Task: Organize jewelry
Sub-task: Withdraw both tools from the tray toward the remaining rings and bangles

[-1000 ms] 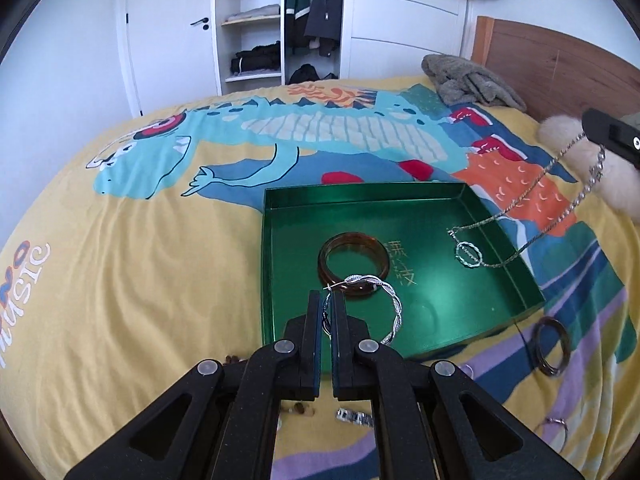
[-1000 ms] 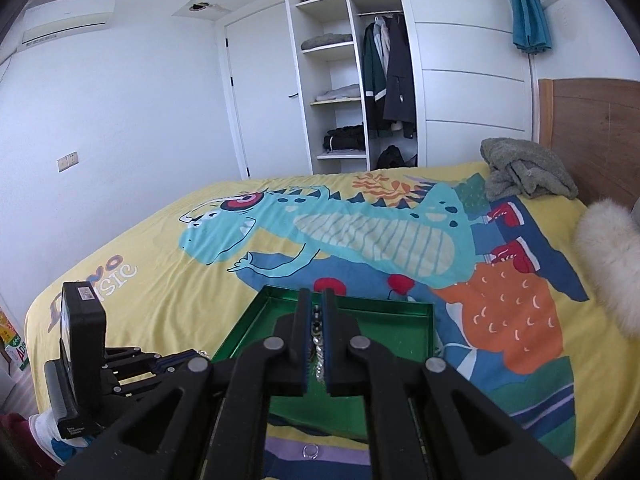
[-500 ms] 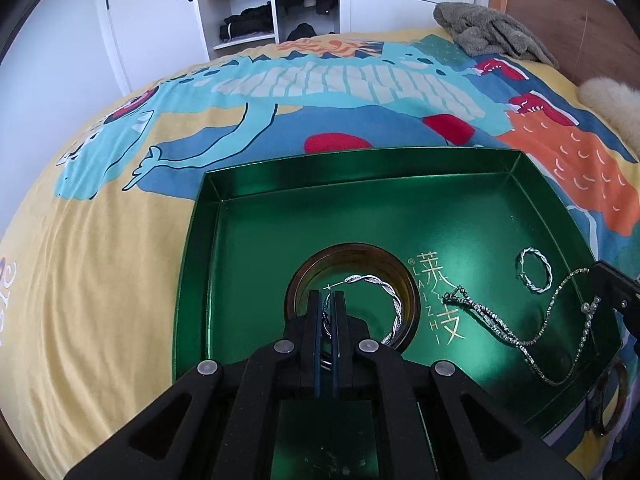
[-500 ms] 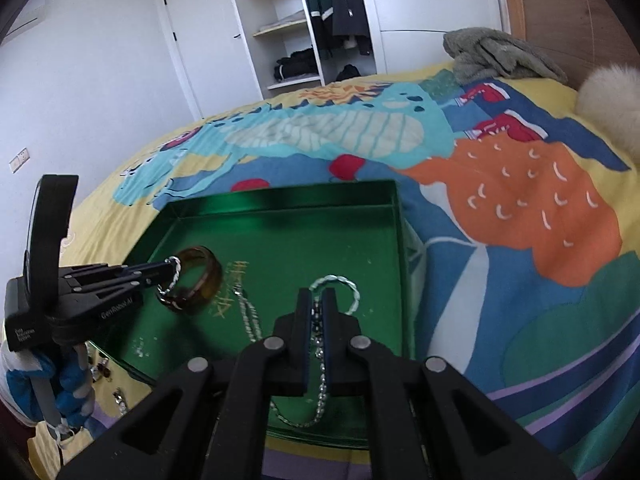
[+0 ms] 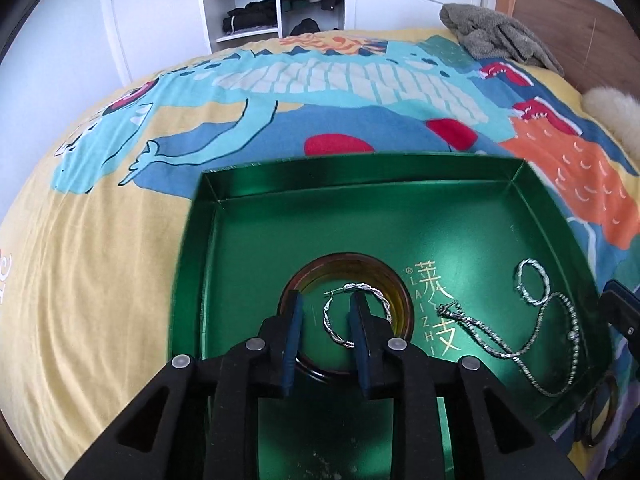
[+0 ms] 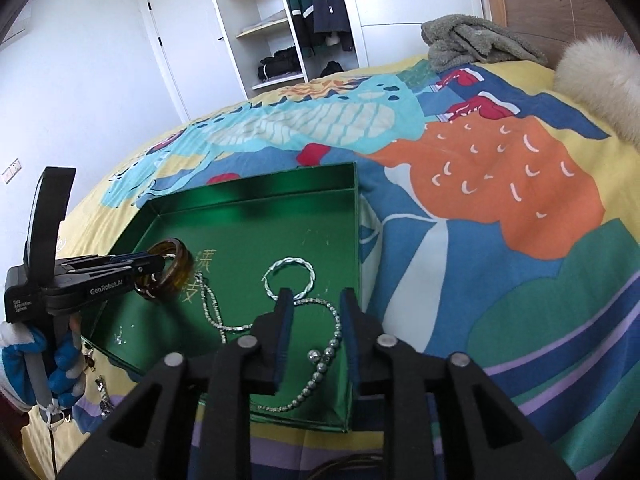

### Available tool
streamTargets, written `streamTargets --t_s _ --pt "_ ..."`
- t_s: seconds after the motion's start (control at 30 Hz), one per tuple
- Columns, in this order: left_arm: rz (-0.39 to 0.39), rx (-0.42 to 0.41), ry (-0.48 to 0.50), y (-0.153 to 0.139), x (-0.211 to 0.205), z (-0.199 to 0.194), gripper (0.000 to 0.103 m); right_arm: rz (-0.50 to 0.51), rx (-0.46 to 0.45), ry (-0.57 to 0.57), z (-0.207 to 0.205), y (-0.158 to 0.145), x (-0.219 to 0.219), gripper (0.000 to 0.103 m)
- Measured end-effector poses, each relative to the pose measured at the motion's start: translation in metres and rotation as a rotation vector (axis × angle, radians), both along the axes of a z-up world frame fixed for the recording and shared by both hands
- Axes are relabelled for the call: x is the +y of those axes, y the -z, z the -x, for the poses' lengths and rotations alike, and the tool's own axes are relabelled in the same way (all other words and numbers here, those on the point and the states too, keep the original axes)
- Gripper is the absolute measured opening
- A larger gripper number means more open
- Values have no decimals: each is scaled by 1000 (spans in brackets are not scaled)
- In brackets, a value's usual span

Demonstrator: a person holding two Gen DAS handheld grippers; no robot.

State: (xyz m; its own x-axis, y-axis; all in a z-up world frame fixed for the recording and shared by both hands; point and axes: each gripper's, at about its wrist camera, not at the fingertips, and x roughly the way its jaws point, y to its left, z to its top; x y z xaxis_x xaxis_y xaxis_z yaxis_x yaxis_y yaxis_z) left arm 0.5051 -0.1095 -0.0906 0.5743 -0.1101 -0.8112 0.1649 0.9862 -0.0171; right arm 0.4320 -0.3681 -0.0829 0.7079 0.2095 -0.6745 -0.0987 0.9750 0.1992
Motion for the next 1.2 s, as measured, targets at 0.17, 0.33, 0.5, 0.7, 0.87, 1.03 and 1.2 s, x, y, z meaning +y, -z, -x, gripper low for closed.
streamTargets --t_s 0.17,0.33,0.5,0.7,0.87,1.03,1.2 --pt "1 -68 0 -42 13 23 32 -7 -53 4 22 -31 -4 27" --pt "4 -170 -11 -101 40 68 34 -11 -129 -4 66 -77 -5 27" --pt "19 -248 -32 -156 77 128 37 -13 -213 -16 123 -128 -5 27" --pt "-2 -310 -78 -192 118 201 47 10 -261 -23 189 -170 -3 33" --pt "-27 -335 -104 -200 142 254 53 14 -289 -12 239 -191 -5 35" --pt "-44 -345 -116 -198 159 299 55 13 -305 -1 278 -200 -8 35" --pt "-19 -338 -120 -192 172 328 60 14 -306 11 303 -202 -11 38"
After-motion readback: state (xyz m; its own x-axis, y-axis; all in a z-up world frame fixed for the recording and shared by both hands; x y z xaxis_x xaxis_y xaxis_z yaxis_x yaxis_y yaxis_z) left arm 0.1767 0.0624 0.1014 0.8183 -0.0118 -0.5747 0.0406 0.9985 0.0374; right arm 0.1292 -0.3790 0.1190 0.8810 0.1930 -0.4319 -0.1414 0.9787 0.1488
